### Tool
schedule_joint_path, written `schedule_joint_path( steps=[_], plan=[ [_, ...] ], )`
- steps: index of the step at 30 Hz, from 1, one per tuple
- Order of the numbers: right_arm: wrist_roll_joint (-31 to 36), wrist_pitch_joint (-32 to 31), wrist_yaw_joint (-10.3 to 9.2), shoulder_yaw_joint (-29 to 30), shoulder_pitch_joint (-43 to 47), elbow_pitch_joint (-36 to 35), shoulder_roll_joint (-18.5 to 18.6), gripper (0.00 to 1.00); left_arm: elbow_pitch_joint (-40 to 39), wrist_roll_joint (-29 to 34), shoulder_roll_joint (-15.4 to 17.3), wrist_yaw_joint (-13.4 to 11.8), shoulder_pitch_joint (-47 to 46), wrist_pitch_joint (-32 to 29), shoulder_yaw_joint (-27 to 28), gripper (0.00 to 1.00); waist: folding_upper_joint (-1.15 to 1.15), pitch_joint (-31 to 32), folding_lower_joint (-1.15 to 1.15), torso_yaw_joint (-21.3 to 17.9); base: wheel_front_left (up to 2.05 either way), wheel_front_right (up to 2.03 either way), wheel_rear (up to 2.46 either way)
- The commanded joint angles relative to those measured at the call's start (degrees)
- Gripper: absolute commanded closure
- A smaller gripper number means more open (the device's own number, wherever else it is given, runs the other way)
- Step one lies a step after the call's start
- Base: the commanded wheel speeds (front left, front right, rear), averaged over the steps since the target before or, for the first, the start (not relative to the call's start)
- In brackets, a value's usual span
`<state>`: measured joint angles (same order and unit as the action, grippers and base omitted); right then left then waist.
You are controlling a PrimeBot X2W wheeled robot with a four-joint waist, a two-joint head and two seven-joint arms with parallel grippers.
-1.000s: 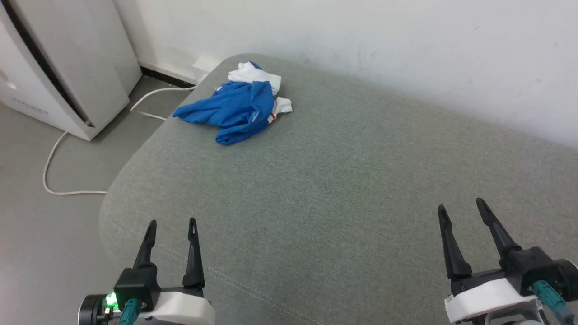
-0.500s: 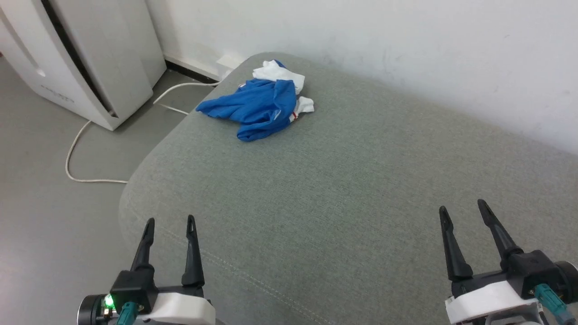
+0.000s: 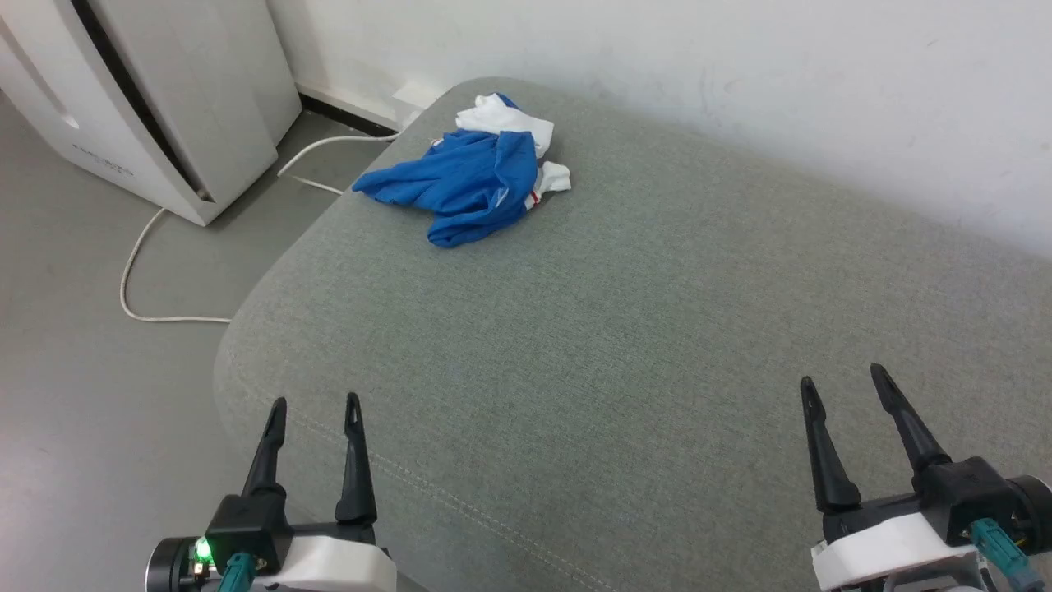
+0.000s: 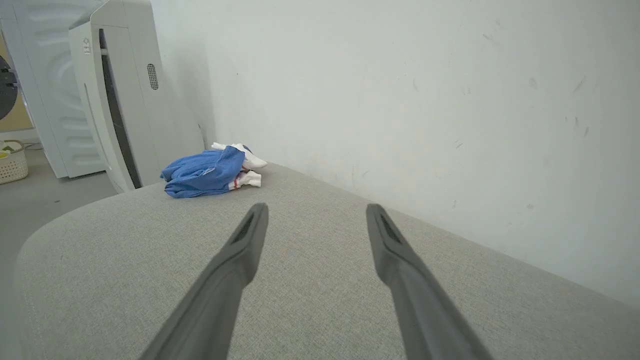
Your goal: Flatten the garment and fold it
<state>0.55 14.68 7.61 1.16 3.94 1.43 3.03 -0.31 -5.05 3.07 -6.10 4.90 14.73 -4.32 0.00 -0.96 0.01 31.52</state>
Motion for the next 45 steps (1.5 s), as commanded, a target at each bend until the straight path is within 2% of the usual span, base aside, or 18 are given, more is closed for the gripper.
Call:
schedule_joint_path(
  steps=[1, 4, 9, 11, 17, 24, 28, 34, 40, 45],
  plan=[
    [0.4, 0.3, -0.12, -0.2, 0.4, 0.1, -0.2, 0.00, -0.1, -0.1, -0.2, 0.0, 0.5, 0.3, -0.1, 0.00, 0.00, -0.3, -0.01, -0.2, 0.00, 0.00, 0.00],
    [0.8, 0.3, -0.12, -0.6, 0.0, -0.2, -0.2, 0.00, 0.5, -3.4, -0.2, 0.0, 0.0, 0.3, 0.4, 0.00, 0.00, -1.3, -0.01, -0.9, 0.00, 0.00, 0.00],
    [2.9, 0.3, -0.12, -1.8, -2.0, -1.6, -0.2, 0.00, 3.9, -3.5, -0.1, 3.7, -4.1, 0.3, 1.4, 0.00, 0.00, -5.7, -0.01, -3.6, 0.00, 0.00, 0.00],
    [3.8, 0.3, -0.12, -2.4, -3.0, -2.6, -0.2, 0.00, 6.9, -5.4, 0.1, 5.5, -7.3, 0.3, 2.7, 0.00, 0.00, -8.4, -0.01, -5.2, 0.00, 0.00, 0.00],
    [6.6, 0.3, -0.12, -4.5, -5.4, -4.8, -0.1, 0.00, 13.7, -6.8, 5.4, 9.7, -21.6, -1.8, 4.1, 0.00, 0.00, -16.2, -0.01, -10.0, 0.00, 0.00, 0.00],
    [6.9, 0.3, -0.12, -6.7, -10.0, -7.5, -0.1, 0.00, 19.6, -10.2, 14.2, 12.0, -38.0, -11.7, 6.9, 0.00, 0.00, -24.6, -0.01, -17.5, 0.00, 0.00, 0.00],
    [6.9, 0.3, -0.12, -6.9, -11.9, -9.6, -0.1, 0.00, 24.5, -12.1, 19.6, 13.0, -46.3, -20.7, 6.1, 0.00, 0.00, -28.8, -0.01, -20.9, 0.00, 0.00, 0.00],
    [6.5, 0.3, -0.12, -7.2, -13.7, -11.5, -0.1, 0.00, 31.0, -15.8, 27.4, 13.5, -56.5, -33.5, 2.1, 0.00, 0.00, -33.6, -0.01, -25.0, 0.00, 0.00, 0.00],
    [6.1, 0.3, -0.12, -6.6, -14.8, -12.5, -0.1, 0.00, 36.3, -24.0, 34.7, 13.6, -63.0, -43.3, -3.8, 0.00, 0.00, -36.9, -0.01, -27.9, 0.00, 0.00, 0.00],
    [4.8, 0.3, -0.12, -4.8, -15.7, -13.1, -0.1, 0.00, 41.6, -29.8, 37.1, 13.6, -64.1, -48.7, -5.8, 0.00, 0.00, -38.4, -0.01, -29.0, 0.00, 0.00, 0.00]
  ],
)
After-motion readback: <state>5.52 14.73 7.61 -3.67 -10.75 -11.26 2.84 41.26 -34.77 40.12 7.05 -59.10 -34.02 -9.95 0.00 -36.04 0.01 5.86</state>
